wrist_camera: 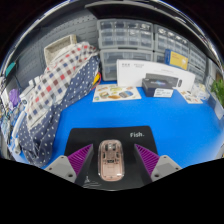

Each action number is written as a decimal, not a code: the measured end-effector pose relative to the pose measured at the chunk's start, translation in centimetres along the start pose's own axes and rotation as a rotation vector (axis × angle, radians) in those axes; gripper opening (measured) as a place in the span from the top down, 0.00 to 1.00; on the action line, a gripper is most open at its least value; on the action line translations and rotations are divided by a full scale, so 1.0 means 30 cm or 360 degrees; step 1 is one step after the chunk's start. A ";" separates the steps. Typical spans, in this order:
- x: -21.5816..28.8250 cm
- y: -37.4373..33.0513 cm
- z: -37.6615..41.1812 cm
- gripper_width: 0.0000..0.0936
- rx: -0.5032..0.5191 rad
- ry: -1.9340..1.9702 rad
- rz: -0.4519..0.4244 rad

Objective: Arrange mouse

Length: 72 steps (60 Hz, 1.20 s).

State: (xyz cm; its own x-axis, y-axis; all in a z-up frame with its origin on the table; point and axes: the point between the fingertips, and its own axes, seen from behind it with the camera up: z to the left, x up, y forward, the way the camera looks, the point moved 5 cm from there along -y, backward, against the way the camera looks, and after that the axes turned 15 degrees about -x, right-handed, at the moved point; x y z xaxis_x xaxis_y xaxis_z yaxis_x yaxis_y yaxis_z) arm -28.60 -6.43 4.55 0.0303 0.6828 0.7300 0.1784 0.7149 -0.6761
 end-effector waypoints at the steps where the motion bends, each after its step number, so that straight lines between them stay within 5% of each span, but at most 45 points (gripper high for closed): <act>1: 0.012 -0.010 -0.009 0.12 -0.0002 0.0006 -0.0011; 23: 0.245 -0.322 -0.466 0.10 -0.0085 0.0128 -0.0278; 43: 0.206 -0.483 -0.968 0.11 -0.0132 0.0068 -0.0390; 72: 0.108 -0.529 -1.189 0.11 -0.0101 0.0106 -0.0342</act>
State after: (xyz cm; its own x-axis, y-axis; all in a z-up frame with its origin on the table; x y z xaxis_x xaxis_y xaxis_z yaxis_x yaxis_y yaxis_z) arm 3.74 -20.95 21.21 0.0497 0.5027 0.8631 0.2492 0.8305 -0.4981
